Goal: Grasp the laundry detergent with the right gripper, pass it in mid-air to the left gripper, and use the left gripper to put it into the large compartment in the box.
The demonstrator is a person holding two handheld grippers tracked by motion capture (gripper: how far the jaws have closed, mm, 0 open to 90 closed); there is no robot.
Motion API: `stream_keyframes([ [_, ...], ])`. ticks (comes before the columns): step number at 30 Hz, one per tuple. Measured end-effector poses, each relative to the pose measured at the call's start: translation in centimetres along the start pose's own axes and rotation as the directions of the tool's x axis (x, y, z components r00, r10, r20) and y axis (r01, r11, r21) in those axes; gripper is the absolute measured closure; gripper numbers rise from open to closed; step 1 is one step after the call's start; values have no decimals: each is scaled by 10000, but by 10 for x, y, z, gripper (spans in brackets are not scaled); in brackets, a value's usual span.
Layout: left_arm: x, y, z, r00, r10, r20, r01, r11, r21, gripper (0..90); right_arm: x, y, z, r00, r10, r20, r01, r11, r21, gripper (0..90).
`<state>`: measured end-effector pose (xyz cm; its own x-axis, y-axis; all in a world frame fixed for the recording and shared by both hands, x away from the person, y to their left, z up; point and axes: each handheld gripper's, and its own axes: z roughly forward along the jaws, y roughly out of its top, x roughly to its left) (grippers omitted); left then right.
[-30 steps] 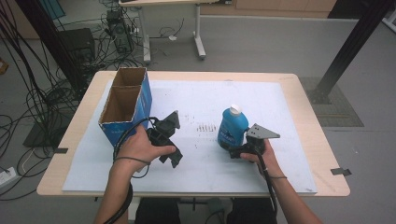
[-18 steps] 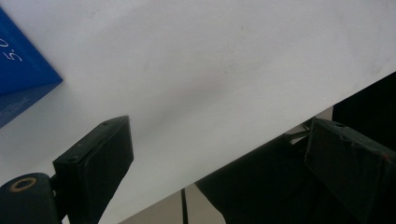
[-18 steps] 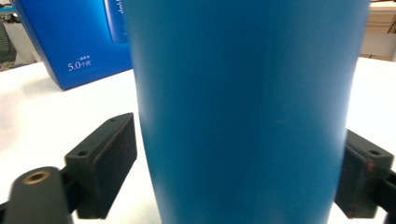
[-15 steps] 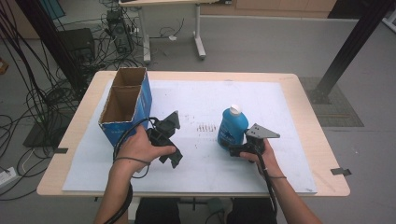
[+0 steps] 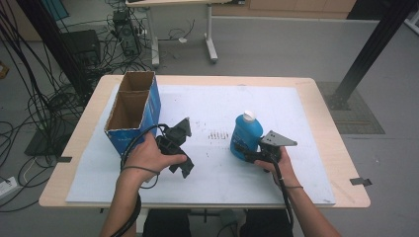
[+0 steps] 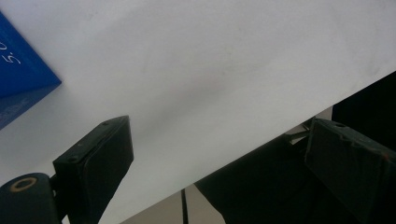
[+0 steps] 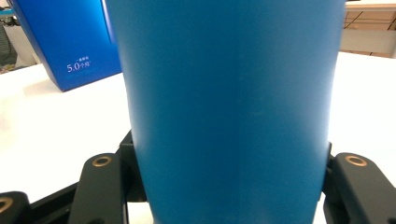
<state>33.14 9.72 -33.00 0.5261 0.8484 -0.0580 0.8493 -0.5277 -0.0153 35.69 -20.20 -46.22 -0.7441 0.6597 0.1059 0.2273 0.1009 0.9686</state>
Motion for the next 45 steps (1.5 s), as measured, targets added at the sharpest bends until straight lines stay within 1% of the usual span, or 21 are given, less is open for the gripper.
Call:
stream_keyframes([
  [5,0,0,-1,10000,-5,10,5,10000,-25,81,0,0,0,9998,-181,-27,181,9998,15,402],
  [13,0,1,-1,10000,-26,48,26,10000,-84,81,0,0,0,9995,-319,-12,319,9995,-46,406],
  [14,0,1,-1,10000,18,28,-18,10000,-43,81,0,0,0,9994,-352,-10,352,9994,-55,406],
  [29,-1,0,-1,10000,-20,7,20,10000,-80,81,1,-1,0,9990,-440,18,440,9989,-149,407],
  [45,-2,-1,-1,10000,-11,9,11,10000,-74,81,1,-2,0,9991,-413,48,413,9990,-162,407],
])
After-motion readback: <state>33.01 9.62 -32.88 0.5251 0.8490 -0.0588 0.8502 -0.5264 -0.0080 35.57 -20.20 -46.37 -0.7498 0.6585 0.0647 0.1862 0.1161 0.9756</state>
